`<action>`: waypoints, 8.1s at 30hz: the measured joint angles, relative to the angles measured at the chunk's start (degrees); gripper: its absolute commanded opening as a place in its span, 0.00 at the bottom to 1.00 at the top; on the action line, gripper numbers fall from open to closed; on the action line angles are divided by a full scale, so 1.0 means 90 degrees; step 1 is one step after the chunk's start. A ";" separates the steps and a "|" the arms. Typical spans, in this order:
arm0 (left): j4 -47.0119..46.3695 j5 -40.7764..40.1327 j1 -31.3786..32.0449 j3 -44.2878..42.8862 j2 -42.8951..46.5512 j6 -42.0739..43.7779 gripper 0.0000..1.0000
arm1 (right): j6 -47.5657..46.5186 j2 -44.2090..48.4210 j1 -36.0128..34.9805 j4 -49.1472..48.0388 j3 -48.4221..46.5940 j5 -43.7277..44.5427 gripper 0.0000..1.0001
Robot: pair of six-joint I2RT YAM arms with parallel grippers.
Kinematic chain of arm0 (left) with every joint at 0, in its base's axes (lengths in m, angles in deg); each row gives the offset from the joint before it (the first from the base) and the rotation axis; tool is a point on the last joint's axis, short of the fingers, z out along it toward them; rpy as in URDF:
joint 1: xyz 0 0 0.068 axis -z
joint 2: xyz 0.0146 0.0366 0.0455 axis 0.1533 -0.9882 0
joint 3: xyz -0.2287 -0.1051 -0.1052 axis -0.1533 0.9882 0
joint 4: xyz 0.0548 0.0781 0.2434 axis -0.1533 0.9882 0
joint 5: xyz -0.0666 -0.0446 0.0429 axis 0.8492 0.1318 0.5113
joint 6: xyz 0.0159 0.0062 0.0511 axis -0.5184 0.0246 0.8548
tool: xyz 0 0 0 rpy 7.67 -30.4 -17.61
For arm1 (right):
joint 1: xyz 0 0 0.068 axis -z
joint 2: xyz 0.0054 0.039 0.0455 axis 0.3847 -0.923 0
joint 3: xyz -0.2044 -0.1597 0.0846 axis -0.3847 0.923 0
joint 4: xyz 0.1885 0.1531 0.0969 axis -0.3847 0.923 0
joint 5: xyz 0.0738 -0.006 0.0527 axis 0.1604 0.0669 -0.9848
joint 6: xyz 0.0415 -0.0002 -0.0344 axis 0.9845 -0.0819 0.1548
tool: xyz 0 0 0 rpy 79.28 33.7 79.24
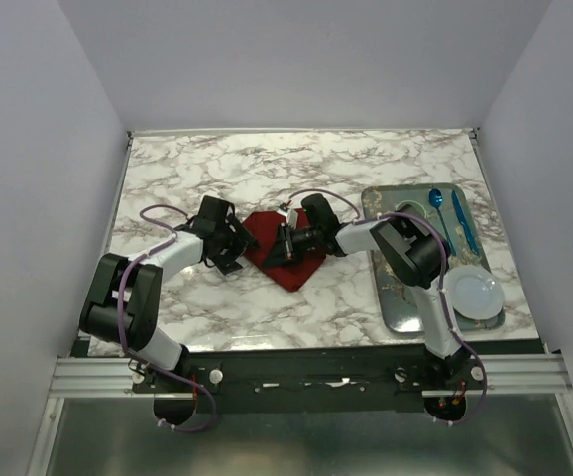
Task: Fold the napkin, place the utensils inside, and roll it up
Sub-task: Roll the napkin with the utensil
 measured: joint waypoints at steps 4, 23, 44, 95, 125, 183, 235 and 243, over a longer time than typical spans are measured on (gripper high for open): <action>-0.0134 -0.0051 0.0019 -0.0180 -0.0260 -0.0126 0.53 | 0.0219 -0.0044 0.0032 -0.0238 0.0034 -0.0138 0.08; -0.0413 -0.0333 0.0185 -0.0153 -0.0369 -0.0117 0.00 | -0.1821 0.0537 -0.0121 0.2110 -0.0459 0.1020 0.52; 0.1030 -0.0466 0.0199 -0.0840 -0.0508 -0.0204 0.00 | -0.4476 0.1824 -0.2424 0.3755 -0.0784 0.6645 0.79; 0.0457 -0.0143 -0.0704 -0.0539 0.0685 0.0719 0.86 | -0.3327 0.1015 -0.1161 0.2878 -0.0687 0.3937 0.00; -0.0330 0.0073 -0.0034 -0.0114 -0.0034 0.0236 0.73 | -0.1904 0.0199 -0.0146 0.1836 -0.0678 0.0928 0.01; -0.0903 0.0087 0.0131 -0.0051 -0.0440 -0.0221 0.06 | -0.4393 0.1069 -0.2499 0.3810 -0.1183 0.7859 0.48; -0.1438 0.0095 0.0083 -0.0066 -0.0583 0.0121 0.54 | -0.1479 0.0036 0.0228 0.0772 -0.0253 0.0002 0.07; -0.1433 0.0022 0.0083 -0.0141 -0.0777 0.0032 0.41 | -0.1600 0.0027 0.0240 0.1001 -0.0350 0.0015 0.23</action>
